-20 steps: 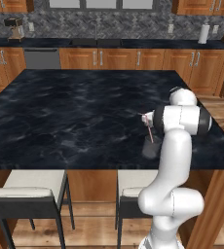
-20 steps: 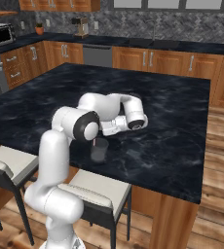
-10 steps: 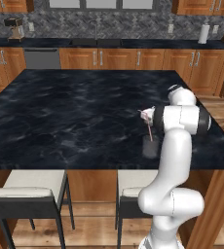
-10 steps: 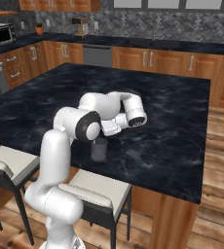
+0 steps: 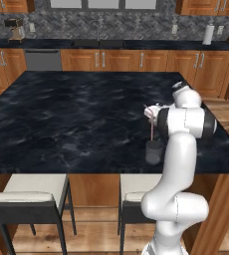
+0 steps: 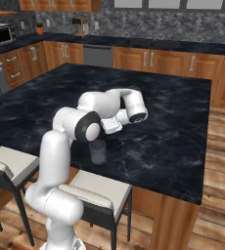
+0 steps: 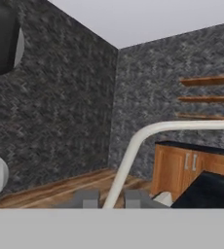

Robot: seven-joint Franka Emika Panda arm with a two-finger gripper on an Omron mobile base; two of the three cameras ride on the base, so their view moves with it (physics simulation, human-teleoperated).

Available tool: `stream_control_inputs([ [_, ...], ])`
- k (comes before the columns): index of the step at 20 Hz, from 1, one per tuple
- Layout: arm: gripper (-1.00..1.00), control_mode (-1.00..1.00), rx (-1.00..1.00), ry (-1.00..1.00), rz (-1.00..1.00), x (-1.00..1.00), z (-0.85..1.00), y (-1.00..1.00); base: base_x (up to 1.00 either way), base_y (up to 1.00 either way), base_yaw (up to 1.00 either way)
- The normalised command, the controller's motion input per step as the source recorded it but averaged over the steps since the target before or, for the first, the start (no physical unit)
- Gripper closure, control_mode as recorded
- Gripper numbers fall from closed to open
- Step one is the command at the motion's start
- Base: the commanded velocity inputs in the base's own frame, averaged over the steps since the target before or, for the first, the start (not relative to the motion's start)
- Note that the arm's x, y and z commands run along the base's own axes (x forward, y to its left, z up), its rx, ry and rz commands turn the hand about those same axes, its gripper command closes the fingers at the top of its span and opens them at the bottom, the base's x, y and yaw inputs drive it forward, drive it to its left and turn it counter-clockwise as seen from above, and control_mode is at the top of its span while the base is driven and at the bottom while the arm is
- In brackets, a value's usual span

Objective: Take a straw from the drawer in front and place it inside the glass cup on the dining counter.

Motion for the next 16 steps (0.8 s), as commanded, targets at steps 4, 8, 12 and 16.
stream_control_inputs([
  [4, 1.0, -1.0, 0.0, -0.07, 0.0, -0.05, 0.1, 0.0, 0.0, 0.0, 0.0],
  [8, 1.0, -1.0, 0.0, -0.03, 0.0, 0.0, 0.0, -0.11, 0.0, 0.0, 0.0],
  [12, 1.0, -1.0, 0.0, 0.0, 0.0, 0.0, -0.01, -0.25, 0.0, 0.0, 0.0],
  [16, 1.0, -1.0, 0.0, 0.0, 0.0, 0.0, -0.05, -0.29, 0.0, 0.0, 0.0],
])
